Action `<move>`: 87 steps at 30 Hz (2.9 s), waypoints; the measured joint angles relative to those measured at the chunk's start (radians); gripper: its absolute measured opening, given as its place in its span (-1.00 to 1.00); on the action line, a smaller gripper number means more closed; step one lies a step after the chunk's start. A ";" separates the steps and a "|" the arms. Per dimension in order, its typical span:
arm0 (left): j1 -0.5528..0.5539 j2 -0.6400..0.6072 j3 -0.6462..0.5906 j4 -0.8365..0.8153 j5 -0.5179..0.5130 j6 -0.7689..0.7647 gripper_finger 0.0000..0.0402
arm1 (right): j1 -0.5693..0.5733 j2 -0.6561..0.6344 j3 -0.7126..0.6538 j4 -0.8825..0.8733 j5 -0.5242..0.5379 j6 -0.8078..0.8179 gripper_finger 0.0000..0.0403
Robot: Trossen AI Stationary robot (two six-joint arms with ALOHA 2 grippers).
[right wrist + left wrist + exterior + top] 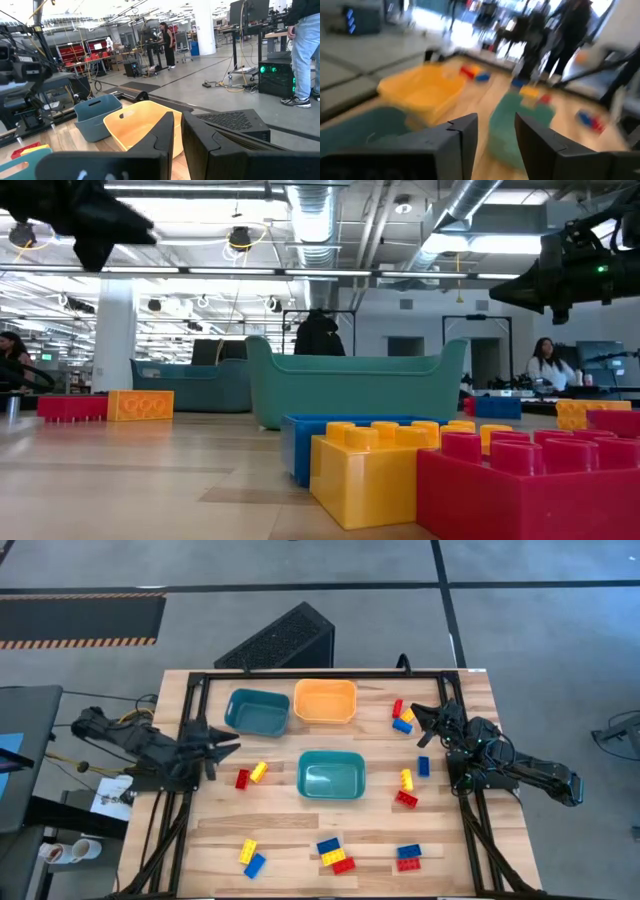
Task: Sort & place blocks by color
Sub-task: Put the red game piece into the blue bin
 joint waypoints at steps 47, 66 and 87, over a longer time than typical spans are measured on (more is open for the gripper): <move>0.068 0.515 0.084 -0.092 0.173 -0.301 0.26 | 0.000 0.000 0.000 0.000 0.000 0.000 -0.70; 0.073 0.688 0.082 -0.302 0.227 -0.561 0.26 | 0.000 0.000 0.000 0.000 0.000 0.000 -0.70; -0.028 0.836 0.082 -0.310 0.279 -0.837 0.26 | 0.000 0.000 0.000 0.000 0.000 0.000 -0.70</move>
